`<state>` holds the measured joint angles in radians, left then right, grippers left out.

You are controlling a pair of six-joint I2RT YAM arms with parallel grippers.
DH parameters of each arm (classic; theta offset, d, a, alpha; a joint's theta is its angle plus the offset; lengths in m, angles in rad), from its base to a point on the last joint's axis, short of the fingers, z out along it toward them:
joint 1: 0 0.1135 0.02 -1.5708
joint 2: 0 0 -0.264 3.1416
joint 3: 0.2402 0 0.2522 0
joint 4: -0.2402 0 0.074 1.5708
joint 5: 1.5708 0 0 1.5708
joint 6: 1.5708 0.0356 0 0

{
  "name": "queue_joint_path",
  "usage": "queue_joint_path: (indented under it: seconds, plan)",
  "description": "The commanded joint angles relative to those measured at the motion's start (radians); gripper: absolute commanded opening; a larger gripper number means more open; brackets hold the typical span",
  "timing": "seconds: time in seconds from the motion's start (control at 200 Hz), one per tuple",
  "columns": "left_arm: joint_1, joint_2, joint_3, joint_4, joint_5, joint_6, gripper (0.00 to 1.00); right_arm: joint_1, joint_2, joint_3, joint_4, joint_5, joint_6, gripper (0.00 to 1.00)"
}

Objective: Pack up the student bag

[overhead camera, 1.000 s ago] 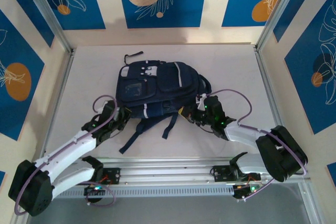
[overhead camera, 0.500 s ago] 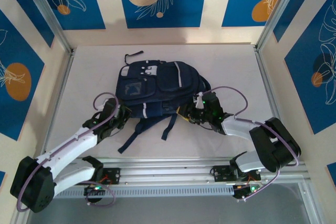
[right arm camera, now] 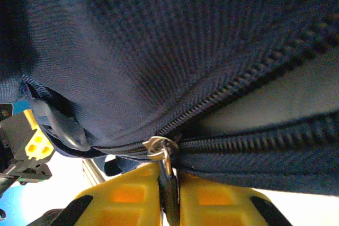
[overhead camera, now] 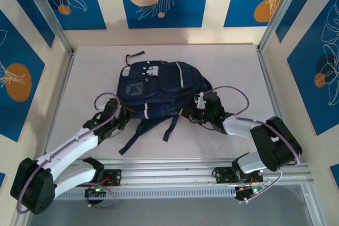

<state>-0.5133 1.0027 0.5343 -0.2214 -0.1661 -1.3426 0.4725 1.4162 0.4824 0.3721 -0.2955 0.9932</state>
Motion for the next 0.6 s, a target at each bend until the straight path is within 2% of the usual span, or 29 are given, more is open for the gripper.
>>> queue_joint_path:
  seconds: [0.0,0.095,0.285,0.42,0.595]
  plan:
    - [0.021,-0.028,0.035,-0.037,-0.074,0.045,0.0,-0.017,-0.047,-0.005,-0.039,0.031,-0.053,0.08]
    - [0.025,-0.027,0.044,-0.055,-0.082,0.064,0.0,-0.027,-0.09,0.009,-0.134,0.047,-0.14,0.03]
    - [0.035,0.006,0.059,-0.067,-0.081,0.089,0.0,-0.035,-0.102,0.159,-0.517,0.146,-0.413,0.0]
    - [0.043,0.02,0.079,-0.084,-0.091,0.109,0.0,-0.035,-0.079,0.214,-0.653,0.248,-0.435,0.0]
    - [0.062,0.045,0.113,-0.113,-0.086,0.144,0.0,-0.02,-0.145,0.219,-0.735,0.479,-0.438,0.0]
